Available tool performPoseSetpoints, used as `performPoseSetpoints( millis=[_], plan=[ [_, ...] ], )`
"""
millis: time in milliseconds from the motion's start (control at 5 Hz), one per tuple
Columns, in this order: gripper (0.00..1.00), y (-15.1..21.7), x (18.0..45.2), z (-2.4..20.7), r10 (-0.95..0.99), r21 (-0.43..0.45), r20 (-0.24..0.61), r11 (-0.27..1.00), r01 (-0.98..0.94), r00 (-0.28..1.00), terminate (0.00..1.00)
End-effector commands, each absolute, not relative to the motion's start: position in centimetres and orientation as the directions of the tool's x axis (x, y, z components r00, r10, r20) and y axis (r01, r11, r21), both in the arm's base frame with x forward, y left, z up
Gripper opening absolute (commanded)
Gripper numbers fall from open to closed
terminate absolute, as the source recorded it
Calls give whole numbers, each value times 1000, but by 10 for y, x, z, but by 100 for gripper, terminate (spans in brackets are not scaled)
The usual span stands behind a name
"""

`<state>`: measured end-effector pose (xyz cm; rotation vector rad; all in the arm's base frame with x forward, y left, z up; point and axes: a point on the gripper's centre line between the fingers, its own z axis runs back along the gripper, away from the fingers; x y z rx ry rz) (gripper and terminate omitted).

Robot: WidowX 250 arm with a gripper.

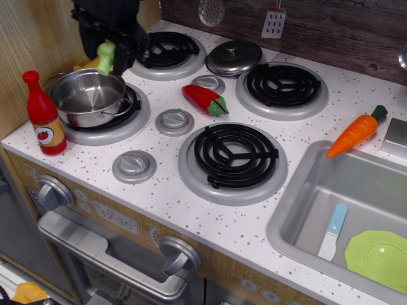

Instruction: Take broccoli out of pan

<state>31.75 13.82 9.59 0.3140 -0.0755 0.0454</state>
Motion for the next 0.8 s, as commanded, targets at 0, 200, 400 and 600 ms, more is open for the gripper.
performPoseSetpoints(
  millis=[0, 200, 400, 600],
  plan=[
    [0, 94, 318, 113, 86, 291, 127, 949, -120, 988, 0],
    [0, 73, 315, 86, 85, 227, 129, 967, -112, 988, 0],
    [0, 73, 316, 64, 75, 217, 150, 970, -106, 986, 0],
    [100, 82, 318, 52, 33, 200, 170, 977, -67, 985, 0]
  ],
)
